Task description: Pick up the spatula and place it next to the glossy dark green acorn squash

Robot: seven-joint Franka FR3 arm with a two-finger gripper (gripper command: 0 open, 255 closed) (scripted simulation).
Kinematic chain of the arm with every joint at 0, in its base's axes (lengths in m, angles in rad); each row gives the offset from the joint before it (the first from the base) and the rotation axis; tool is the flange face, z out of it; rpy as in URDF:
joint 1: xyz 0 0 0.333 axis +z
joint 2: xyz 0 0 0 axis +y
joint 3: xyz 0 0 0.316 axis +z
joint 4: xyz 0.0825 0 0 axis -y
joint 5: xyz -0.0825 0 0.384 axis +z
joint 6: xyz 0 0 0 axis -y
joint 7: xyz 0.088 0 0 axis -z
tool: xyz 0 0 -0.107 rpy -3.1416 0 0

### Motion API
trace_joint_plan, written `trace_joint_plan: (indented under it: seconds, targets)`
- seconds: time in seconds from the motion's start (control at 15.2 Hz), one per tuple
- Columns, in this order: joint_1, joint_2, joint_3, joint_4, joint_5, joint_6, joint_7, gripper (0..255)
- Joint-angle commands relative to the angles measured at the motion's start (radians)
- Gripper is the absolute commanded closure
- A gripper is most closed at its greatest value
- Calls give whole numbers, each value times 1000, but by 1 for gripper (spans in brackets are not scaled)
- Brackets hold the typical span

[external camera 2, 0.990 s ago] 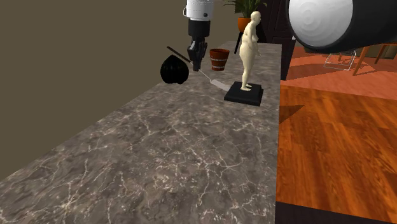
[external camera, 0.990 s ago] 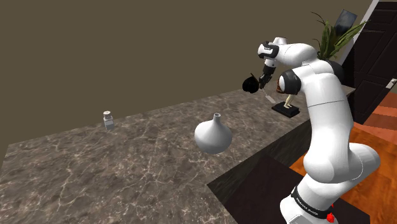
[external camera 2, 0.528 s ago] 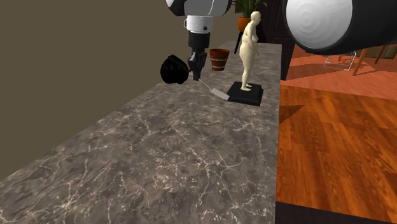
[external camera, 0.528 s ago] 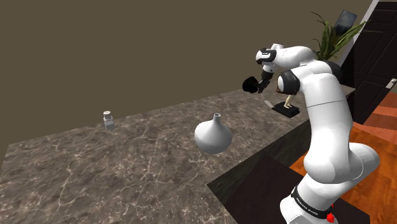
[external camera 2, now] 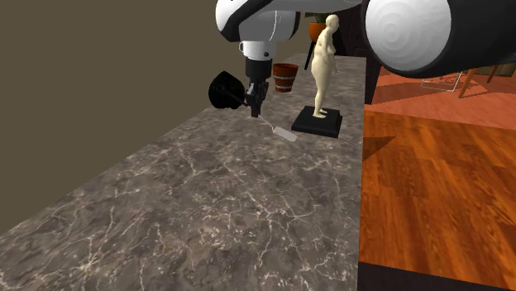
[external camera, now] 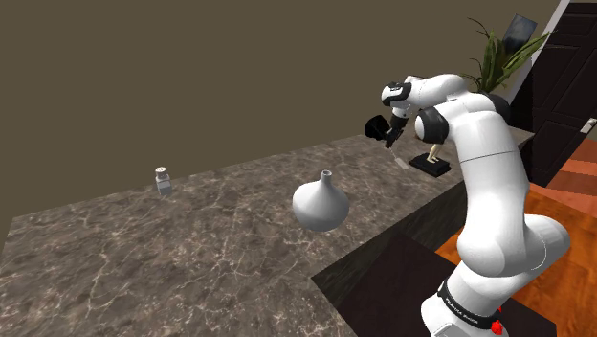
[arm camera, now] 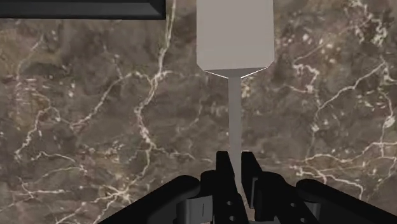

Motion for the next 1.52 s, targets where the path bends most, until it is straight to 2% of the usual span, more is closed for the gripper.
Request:
trace_joint_plan:
  seconds: [0.0,0.46,0.92,0.99,1.32,1.45]
  targets:
    - [1,8,3,-15,5,22,-5,255]
    - [3,39,15,-57,22,91,-19,255]
    - [3,39,15,-57,22,91,-19,255]
    - [3,39,15,-57,22,91,-19,0]
    - [3,39,15,-57,22,91,-19,0]
    - [4,10,5,-38,8,46,-11,0]
